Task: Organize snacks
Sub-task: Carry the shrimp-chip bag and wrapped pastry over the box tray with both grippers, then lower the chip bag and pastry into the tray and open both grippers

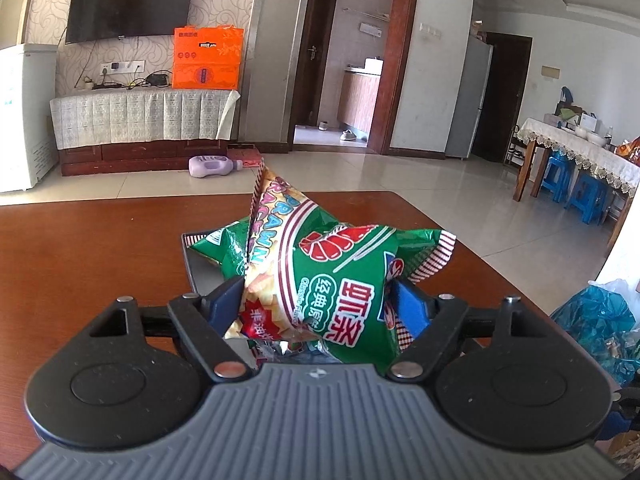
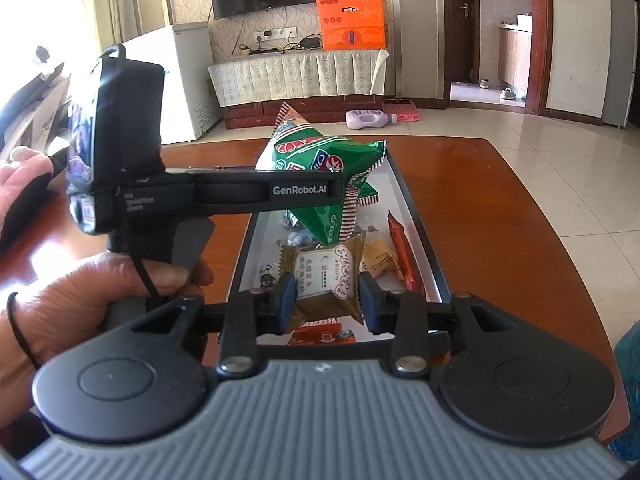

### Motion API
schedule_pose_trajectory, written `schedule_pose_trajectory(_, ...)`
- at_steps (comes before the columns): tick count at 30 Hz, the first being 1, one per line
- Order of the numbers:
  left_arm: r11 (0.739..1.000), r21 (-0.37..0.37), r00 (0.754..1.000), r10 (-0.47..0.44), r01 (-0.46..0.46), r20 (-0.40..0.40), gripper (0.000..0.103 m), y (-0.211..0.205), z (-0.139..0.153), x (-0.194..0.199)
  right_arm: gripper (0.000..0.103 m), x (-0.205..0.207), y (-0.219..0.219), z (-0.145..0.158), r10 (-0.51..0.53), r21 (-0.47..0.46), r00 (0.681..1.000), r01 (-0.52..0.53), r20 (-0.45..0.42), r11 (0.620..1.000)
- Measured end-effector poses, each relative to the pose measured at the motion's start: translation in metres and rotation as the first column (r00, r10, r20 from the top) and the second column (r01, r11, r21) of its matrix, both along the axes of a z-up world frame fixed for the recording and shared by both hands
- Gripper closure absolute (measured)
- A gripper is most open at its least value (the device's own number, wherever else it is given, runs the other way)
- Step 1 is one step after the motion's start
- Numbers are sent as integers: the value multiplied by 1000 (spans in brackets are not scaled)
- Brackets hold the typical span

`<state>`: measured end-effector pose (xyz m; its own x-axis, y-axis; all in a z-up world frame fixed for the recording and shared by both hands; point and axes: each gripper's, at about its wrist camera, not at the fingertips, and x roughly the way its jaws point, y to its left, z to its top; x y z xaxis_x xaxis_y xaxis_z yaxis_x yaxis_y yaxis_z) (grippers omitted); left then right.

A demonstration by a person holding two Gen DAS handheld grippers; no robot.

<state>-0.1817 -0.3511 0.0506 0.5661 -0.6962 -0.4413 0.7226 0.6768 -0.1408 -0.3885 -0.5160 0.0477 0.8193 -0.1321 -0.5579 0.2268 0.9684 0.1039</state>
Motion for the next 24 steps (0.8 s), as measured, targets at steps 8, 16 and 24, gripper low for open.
schedule_pose_trajectory(8, 1000, -2, 1000, -18, 18, -4, 13, 1, 0, 1, 66, 2, -2, 0, 0, 1, 1000, 0, 0, 1000)
schedule_pose_trajectory(16, 998, -56, 999, -44, 43, -20, 12, 3, 0, 1, 66, 3, -1, -2, 8, 0, 1000, -8, -2, 1000)
schedule_pose_trajectory(24, 994, -101, 999, -34, 33, -10, 7, 21, 8, 3, 66, 11, 3, -2, 67, 26, 998, -67, 17, 997)
